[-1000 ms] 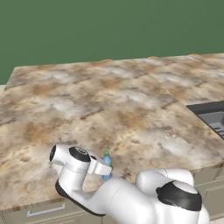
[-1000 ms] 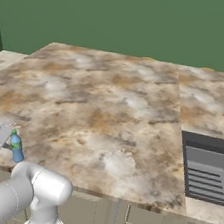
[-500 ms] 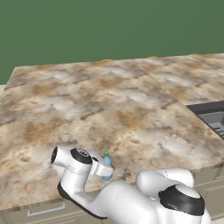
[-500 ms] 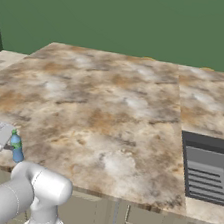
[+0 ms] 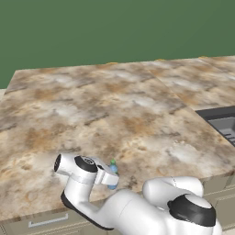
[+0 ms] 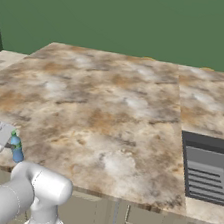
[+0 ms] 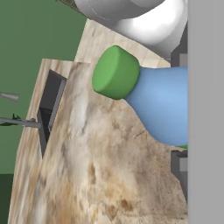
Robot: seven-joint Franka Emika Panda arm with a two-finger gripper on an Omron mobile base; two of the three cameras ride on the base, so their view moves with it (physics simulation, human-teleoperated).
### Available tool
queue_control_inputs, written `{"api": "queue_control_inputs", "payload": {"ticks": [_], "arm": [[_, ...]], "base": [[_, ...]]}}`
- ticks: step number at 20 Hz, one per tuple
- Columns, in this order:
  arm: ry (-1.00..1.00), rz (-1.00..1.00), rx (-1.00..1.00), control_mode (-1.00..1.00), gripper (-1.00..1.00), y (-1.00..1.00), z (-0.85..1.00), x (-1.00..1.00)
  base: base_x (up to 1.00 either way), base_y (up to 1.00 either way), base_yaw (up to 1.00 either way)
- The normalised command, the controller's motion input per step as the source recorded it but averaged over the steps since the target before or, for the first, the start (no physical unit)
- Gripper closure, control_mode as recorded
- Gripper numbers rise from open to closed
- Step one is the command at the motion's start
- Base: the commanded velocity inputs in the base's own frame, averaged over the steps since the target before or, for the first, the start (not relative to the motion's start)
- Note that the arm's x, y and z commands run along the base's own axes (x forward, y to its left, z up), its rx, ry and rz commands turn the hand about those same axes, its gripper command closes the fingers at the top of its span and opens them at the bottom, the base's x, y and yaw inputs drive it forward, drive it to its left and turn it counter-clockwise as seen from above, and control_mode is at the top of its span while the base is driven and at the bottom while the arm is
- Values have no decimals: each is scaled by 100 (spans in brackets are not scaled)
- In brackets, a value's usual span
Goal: Take the bottled waters from the counter and place them in the freezer to freeze. Close the freezer door after placing the bottles.
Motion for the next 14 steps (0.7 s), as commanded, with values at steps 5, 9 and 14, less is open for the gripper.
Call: {"api": "queue_control_inputs", "payload": {"ticks": [5, 9, 14], "arm": [[0, 0, 0, -100, 100, 0, 0, 0], [0, 0, 0, -100, 100, 0, 0, 0], [2, 11, 13, -100, 100, -17, 47, -9]], "base": [[0, 0, 0], [0, 0, 0], [0, 0, 0]]}}
